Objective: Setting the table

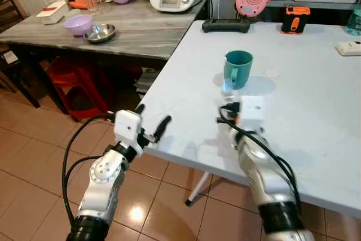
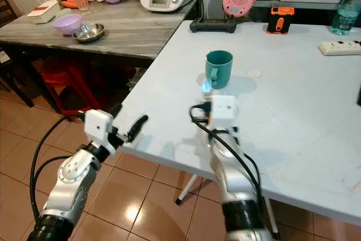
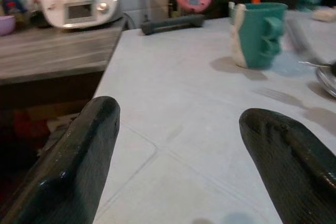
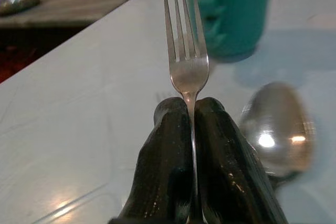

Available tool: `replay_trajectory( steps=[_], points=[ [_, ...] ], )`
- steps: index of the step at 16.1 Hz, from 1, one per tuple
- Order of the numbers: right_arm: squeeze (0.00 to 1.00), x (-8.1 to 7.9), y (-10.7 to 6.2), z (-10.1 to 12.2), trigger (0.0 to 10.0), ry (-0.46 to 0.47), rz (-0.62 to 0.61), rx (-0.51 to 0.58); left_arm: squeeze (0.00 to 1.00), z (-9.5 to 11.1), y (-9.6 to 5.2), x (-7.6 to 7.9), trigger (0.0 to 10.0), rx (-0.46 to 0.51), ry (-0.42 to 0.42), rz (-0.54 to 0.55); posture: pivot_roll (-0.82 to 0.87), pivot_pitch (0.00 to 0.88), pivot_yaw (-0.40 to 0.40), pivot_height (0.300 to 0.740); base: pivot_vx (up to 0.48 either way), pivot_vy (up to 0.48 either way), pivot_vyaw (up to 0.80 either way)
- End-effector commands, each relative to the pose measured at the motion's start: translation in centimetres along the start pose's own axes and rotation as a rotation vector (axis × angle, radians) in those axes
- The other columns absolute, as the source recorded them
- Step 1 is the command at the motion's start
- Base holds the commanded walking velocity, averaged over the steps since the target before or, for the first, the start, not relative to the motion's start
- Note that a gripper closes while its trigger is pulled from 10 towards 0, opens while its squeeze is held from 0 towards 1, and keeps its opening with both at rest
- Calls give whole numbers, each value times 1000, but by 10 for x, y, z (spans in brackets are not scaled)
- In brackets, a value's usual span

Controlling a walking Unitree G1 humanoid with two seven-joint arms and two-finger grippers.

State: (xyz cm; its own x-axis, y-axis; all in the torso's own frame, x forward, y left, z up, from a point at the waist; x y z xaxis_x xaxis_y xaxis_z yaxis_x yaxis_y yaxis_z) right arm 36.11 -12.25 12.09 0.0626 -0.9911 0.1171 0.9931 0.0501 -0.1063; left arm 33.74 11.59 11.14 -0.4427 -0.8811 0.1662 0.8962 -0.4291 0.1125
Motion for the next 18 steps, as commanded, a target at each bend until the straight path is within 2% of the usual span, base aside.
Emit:
replay_trajectory(
  steps=[1, 3, 5, 13, 16, 18],
  points=[
    [0, 0, -4, 10, 10000, -11, -10, 49, 0, 0, 1, -9, 10000, 0, -32, 47, -79, 24, 115, 740, 0, 0, 0],
    [0, 2, -6, 8, 10000, -3, -20, 42, 0, 0, 3, -9, 10000, 4, -44, 49, -84, 21, 115, 740, 0, 0, -209],
    [0, 4, -9, 9, 10000, -4, -32, 49, 0, 0, 6, -8, 10000, 11, -64, 52, -89, 16, 117, 740, 0, 161, -800],
    [0, 4, -10, 12, 10000, -12, -39, 63, 0, 1, 11, -7, 10000, 19, -78, 52, -89, 4, 118, 740, 0, 393, -755],
    [0, 5, -10, 12, 10000, -14, -43, 65, 0, 1, 11, -6, 10000, 21, -81, 52, -88, 0, 116, 740, 0, 428, -510],
    [0, 6, -10, 11, 10000, -14, -50, 65, 0, 0, 11, -6, 10000, 21, -83, 52, -89, 0, 115, 740, 0, 429, 0]
  ],
)
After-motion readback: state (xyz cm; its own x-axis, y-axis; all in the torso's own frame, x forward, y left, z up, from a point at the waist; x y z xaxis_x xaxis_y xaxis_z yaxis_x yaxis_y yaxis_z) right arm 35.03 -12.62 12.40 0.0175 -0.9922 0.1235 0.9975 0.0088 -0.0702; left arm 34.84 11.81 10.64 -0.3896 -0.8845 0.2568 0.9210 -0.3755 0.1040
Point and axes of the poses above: a point about 5 cm out from each wrist's last joint towards the gripper, its own y axis pointing out of the wrist towards the gripper, its own z axis along the axis of the wrist's last joint, x = y × z, the point moved 4 cm from there along y, pointing out of the wrist towards the gripper, and after that the axes turned 11 degrees about -y, right-handed, at the moved point
